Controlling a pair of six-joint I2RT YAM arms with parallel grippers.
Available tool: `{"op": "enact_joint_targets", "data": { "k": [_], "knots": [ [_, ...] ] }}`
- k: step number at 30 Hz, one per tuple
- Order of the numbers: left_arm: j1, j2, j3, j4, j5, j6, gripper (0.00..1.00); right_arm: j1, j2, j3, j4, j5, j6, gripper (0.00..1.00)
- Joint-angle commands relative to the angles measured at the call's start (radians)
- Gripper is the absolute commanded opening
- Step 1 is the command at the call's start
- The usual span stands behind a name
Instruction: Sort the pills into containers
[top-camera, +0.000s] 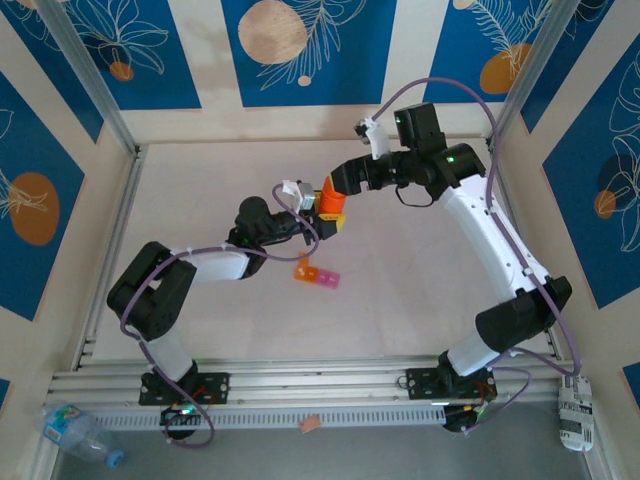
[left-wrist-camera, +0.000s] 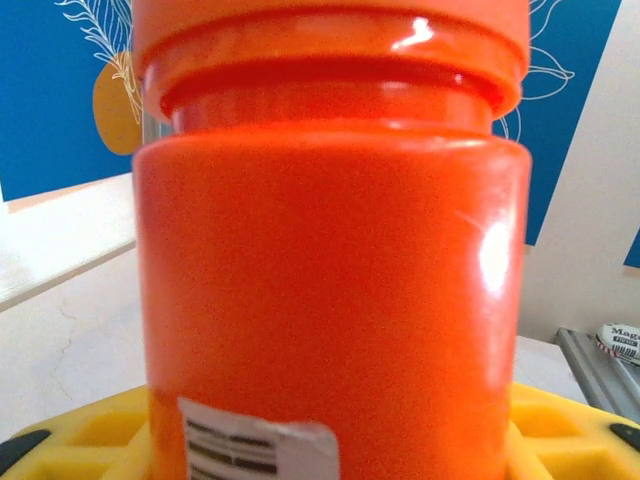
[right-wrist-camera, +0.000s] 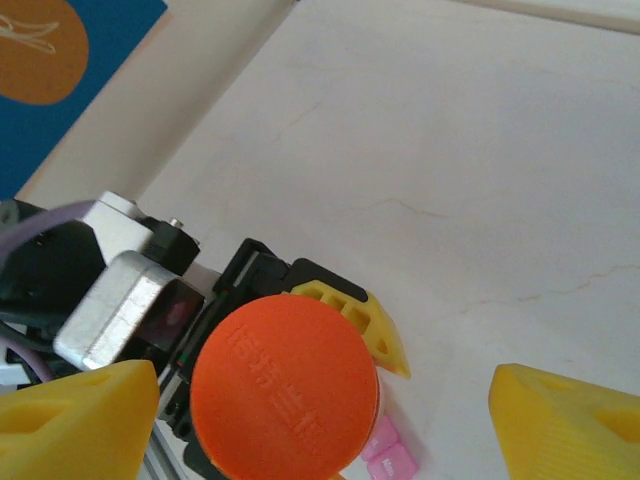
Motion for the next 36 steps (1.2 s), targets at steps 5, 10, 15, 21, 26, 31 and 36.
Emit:
{"op": "enact_joint_targets", "data": {
  "k": [5,10,15,21,26,31,36],
  "knots": [
    [0.003,0.006,0.037,0.032,0.037,-0.019,0.0,0.03,0.02,0.027,-0.041,-0.041,-0.055,0.85],
    [0.002,0.002,0.032,0.032,0.037,-0.018,0.0,0.041,0.03,0.022,-0.034,-0.046,-0.047,0.79],
    [0.003,0.002,0.032,0.036,0.039,-0.02,0.0,0.045,0.039,0.022,-0.038,-0.047,-0.044,0.63],
    [0.003,-0.001,0.037,0.038,0.039,-0.024,0.0,0.061,0.043,0.009,-0.051,-0.032,-0.053,0.47],
    [0.004,-0.003,0.042,0.035,0.04,-0.023,0.0,0.097,0.021,-0.046,-0.035,0.045,-0.071,0.45],
    [0.004,-0.004,0.046,0.035,0.038,-0.022,0.0,0.106,0.0,-0.116,0.011,0.071,-0.009,0.43],
    [0.004,-0.003,0.047,0.036,0.025,-0.022,0.0,0.133,-0.006,-0.179,0.047,0.169,0.197,0.41]
  ]
}}
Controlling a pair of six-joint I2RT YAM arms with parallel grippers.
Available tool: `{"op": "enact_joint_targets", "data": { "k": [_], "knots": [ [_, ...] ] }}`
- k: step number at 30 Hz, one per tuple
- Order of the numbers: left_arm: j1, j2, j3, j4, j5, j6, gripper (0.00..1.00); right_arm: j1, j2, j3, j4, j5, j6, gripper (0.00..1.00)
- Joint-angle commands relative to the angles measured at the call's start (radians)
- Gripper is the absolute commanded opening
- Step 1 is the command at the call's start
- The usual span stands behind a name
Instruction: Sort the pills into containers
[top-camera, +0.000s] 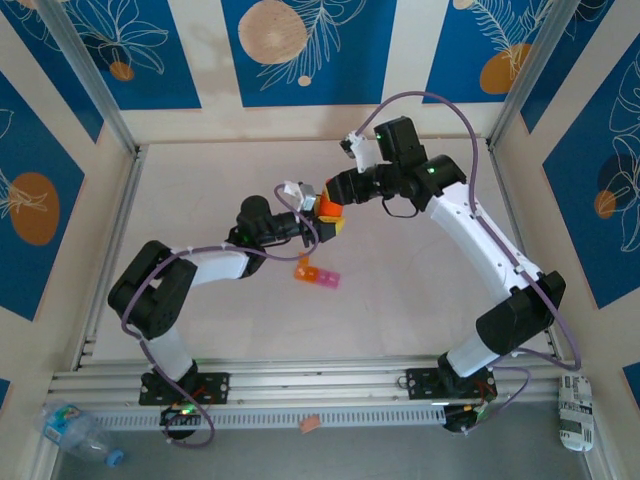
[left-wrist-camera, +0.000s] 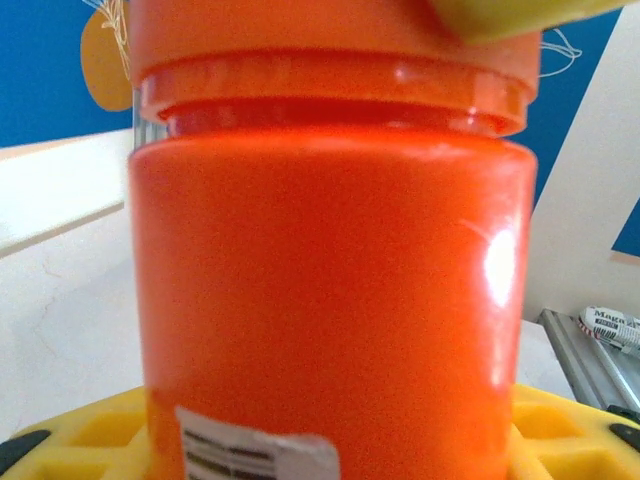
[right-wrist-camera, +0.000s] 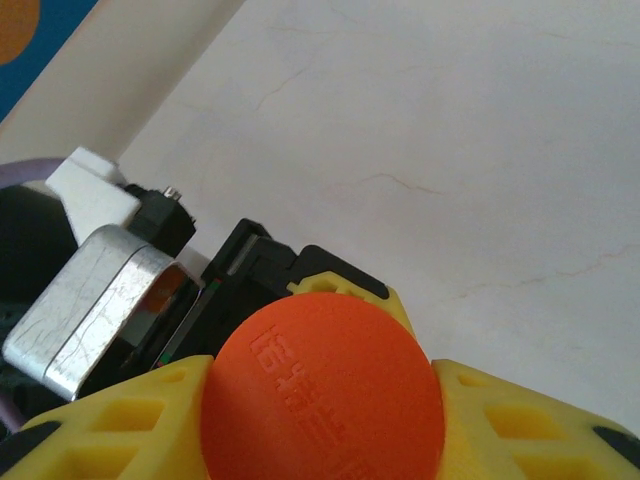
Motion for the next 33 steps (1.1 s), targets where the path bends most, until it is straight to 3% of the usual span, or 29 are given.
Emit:
{"op": "enact_joint_targets", "data": {
  "k": [1,6,9,13,21,28,33],
  "knots": [
    [0.0,-0.009,0.046,0.103,-0.004,-0.009,0.0,0.057,0.01,-0.058,-0.056,0.085,0.186,0.41],
    [0.0,-0.002,0.047,0.105,-0.01,-0.009,0.0,0.15,-0.002,-0.099,-0.062,0.279,0.406,0.41],
    [0.001,-0.001,0.046,0.102,-0.013,-0.004,0.0,0.193,-0.014,-0.114,-0.045,0.359,0.437,0.41],
    [0.0,0.002,0.044,0.103,-0.014,-0.003,0.0,0.198,-0.012,-0.1,-0.045,0.377,0.422,0.42],
    [0.001,0.011,0.041,0.105,-0.017,-0.003,0.0,0.147,0.001,0.024,-0.093,0.314,0.366,0.54],
    [0.001,0.012,0.037,0.109,-0.018,-0.003,0.0,0.073,-0.047,0.111,-0.107,0.192,0.322,0.84],
    [0.001,0.012,0.035,0.113,-0.007,-0.007,0.0,0.046,-0.109,0.099,-0.078,0.122,0.257,0.94]
  ]
}}
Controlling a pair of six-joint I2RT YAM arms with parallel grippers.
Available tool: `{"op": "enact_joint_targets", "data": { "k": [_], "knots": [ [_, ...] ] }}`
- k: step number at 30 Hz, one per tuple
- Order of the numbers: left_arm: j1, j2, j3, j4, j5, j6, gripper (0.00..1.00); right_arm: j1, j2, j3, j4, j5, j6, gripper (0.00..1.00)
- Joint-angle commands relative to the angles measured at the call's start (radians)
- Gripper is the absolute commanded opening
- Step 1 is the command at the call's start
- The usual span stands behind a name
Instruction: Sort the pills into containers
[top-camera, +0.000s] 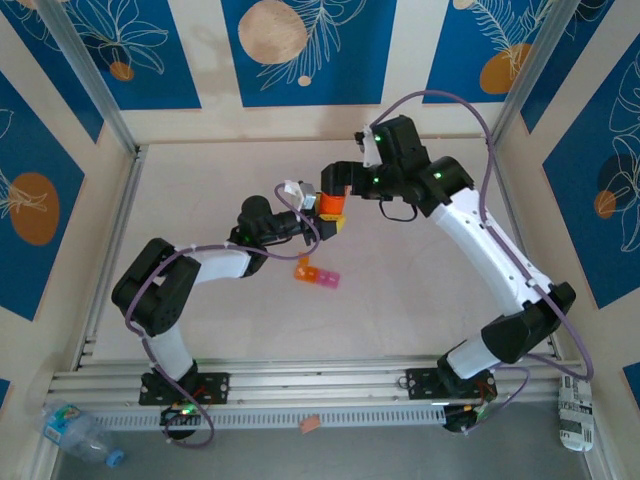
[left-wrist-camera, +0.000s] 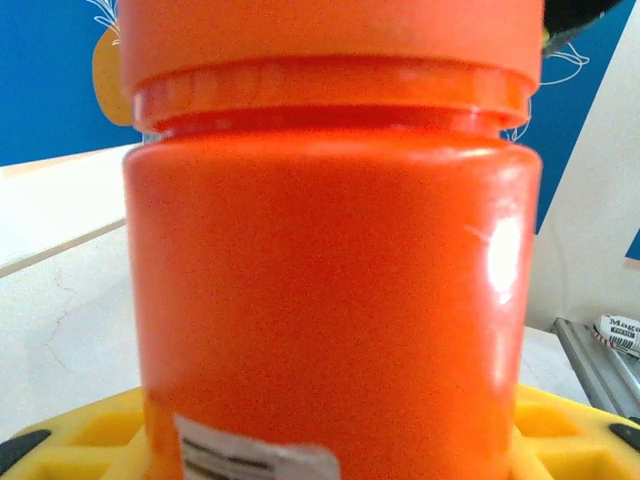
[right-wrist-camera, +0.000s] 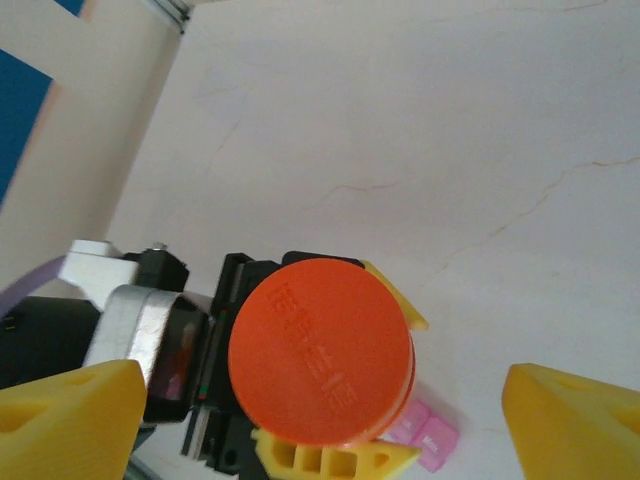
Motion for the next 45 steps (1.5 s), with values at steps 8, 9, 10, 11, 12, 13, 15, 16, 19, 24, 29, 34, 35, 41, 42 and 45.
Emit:
{"op": "enact_joint_targets", "data": {
  "k": [8,9,10,11,12,13,15,16,19,24,29,34,35,41,42,45],
  "knots": [
    [0.004,-0.025,0.021,0.061,0.049,-0.019,0.0,-0.089,-0.014,0.055,-0.03,-0.258,-0.388,0.9],
    [0.004,-0.025,0.022,0.06,0.052,-0.021,0.0,-0.097,0.001,0.066,-0.044,-0.261,-0.42,0.89],
    [0.003,-0.024,0.022,0.059,0.058,-0.024,0.0,-0.107,0.017,0.075,-0.058,-0.277,-0.445,0.89],
    [0.003,-0.024,0.022,0.059,0.062,-0.027,0.0,-0.117,0.032,0.081,-0.066,-0.292,-0.46,0.88],
    [0.003,-0.025,0.024,0.056,0.065,-0.03,0.0,-0.125,0.045,0.087,-0.071,-0.301,-0.468,0.88],
    [0.004,-0.026,0.025,0.054,0.067,-0.03,0.0,-0.131,0.056,0.095,-0.079,-0.315,-0.475,0.88],
    [0.004,-0.027,0.025,0.051,0.071,-0.031,0.0,-0.135,0.07,0.101,-0.083,-0.339,-0.481,0.88],
    [0.004,-0.028,0.026,0.05,0.072,-0.03,0.0,-0.135,0.074,0.102,-0.079,-0.349,-0.48,0.88],
    [0.004,-0.027,0.025,0.049,0.075,-0.033,0.0,-0.131,0.083,0.103,-0.081,-0.384,-0.48,0.88],
    [0.003,-0.026,0.026,0.051,0.076,-0.037,0.0,-0.115,0.092,0.095,-0.082,-0.406,-0.483,0.87],
    [0.005,-0.025,0.027,0.051,0.077,-0.038,0.0,-0.096,0.11,0.099,-0.085,-0.393,-0.483,0.85],
    [0.004,-0.029,0.028,0.049,0.077,-0.038,0.0,-0.088,0.131,0.109,-0.097,-0.377,-0.485,0.78],
    [0.004,-0.029,0.029,0.05,0.077,-0.038,0.0,-0.087,0.135,0.11,-0.099,-0.374,-0.485,0.76],
    [0.005,-0.029,0.033,0.049,0.078,-0.042,0.0,-0.084,0.14,0.099,-0.101,-0.362,-0.484,0.65],
    [0.005,-0.027,0.033,0.051,0.077,-0.041,0.0,-0.083,0.138,0.095,-0.098,-0.363,-0.483,0.62],
    [0.005,-0.027,0.033,0.054,0.077,-0.044,0.0,-0.079,0.134,0.082,-0.092,-0.357,-0.474,0.54]
  ]
}}
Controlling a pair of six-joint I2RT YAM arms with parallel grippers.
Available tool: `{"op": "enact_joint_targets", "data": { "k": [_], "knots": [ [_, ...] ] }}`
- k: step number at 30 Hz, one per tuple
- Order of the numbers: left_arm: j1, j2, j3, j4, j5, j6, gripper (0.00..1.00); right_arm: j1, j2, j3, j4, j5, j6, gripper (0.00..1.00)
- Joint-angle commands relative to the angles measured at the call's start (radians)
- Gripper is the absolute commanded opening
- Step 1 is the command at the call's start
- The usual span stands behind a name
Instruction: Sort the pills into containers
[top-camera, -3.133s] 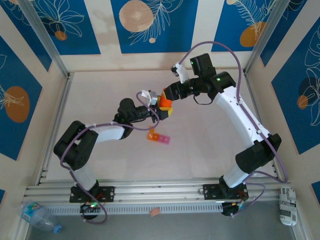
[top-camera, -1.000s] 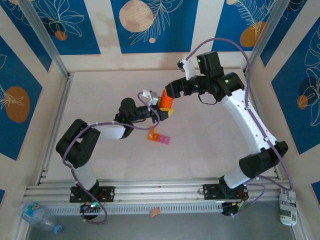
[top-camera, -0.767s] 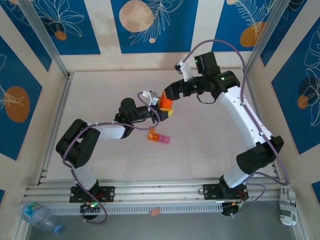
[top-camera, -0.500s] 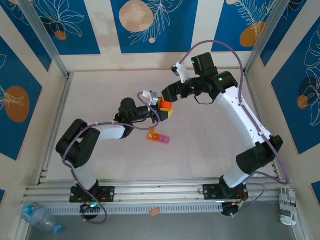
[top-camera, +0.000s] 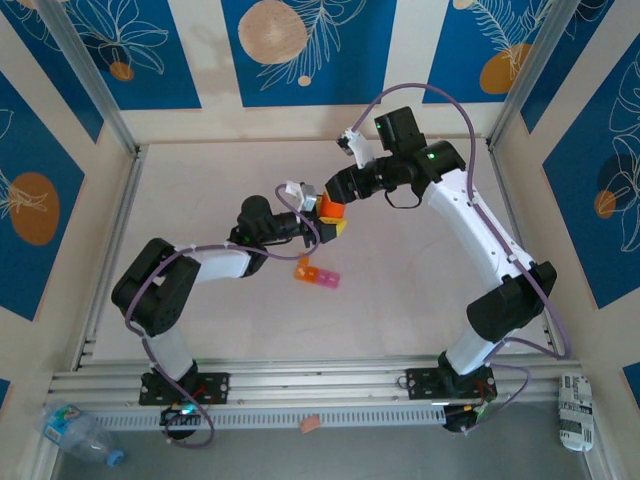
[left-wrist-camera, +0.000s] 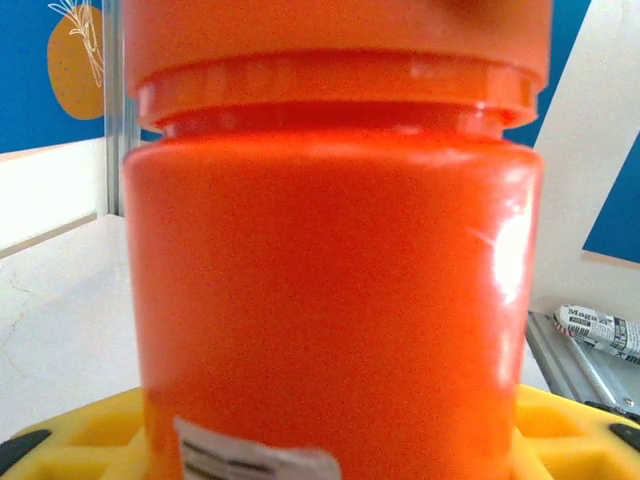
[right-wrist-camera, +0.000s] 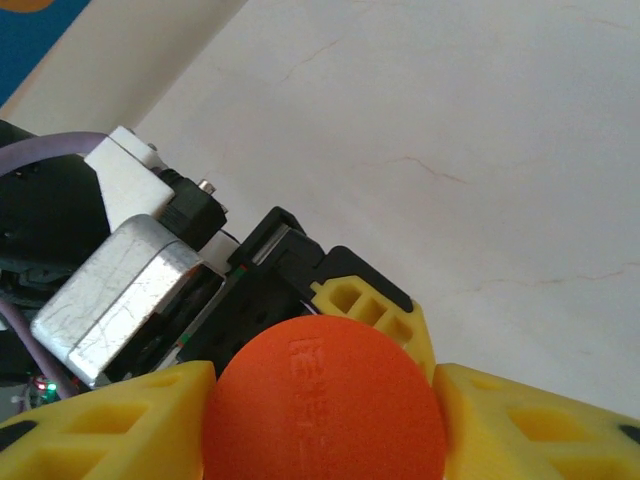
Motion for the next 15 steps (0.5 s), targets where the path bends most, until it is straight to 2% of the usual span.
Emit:
{"op": "enact_joint_targets", "data": {
  "k": [1,8,10,15],
  "knots": [
    [0.004,-0.027,0.032,0.052,0.008,-0.019,0.0,0.017,-0.01,-0.004,-0.011,-0.022,0.008,0.52],
    [0.004,-0.033,0.035,0.062,-0.023,-0.022,0.0,0.05,-0.04,-0.116,0.051,0.069,0.129,0.39],
    [0.004,-0.039,0.033,0.069,-0.047,-0.019,0.0,0.067,-0.059,-0.168,0.09,0.101,0.209,0.36],
    [-0.001,-0.064,0.025,0.064,-0.133,0.024,0.0,0.154,-0.082,-0.239,0.139,0.268,0.448,0.37]
  ]
}}
